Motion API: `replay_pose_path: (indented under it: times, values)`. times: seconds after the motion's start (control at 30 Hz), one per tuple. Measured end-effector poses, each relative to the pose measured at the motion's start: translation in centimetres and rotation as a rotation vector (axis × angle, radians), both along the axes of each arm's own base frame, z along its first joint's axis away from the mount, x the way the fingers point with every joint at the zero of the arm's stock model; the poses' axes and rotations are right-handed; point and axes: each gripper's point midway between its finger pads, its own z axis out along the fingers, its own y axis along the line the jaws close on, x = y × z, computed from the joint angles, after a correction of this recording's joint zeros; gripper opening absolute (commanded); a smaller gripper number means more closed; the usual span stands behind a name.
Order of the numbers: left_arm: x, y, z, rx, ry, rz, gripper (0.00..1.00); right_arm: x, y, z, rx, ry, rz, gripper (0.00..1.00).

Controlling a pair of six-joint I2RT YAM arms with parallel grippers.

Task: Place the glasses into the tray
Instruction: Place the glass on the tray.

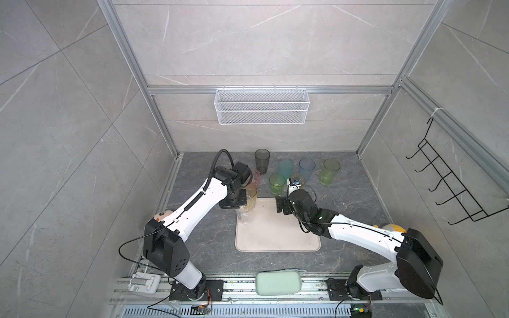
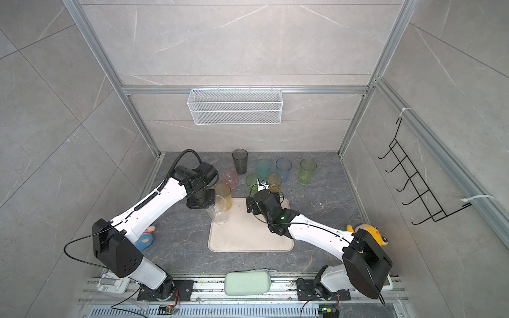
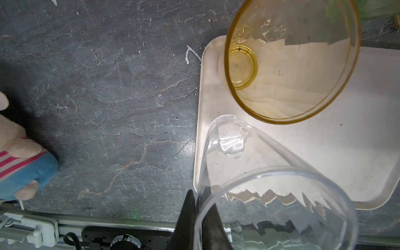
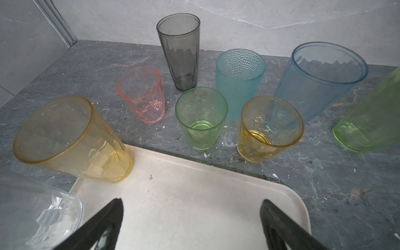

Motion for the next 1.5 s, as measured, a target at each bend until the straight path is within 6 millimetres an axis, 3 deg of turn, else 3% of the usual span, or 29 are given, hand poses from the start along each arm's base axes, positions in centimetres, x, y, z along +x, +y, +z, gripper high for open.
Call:
replay_pose_path:
  times: [0.93, 1.5]
  values:
    - [0.6, -1.4, -3.1, 0.025, 0.047, -0.008, 0.0, 0.1, 0.1, -0.3, -0.005, 0.005, 0.0, 1.0]
    - [0.7, -1.5, -3.7, 0.025, 0.048, -0.004, 0.0, 0.0, 0.0, -0.4, -0.012, 0.012, 0.0, 1.0]
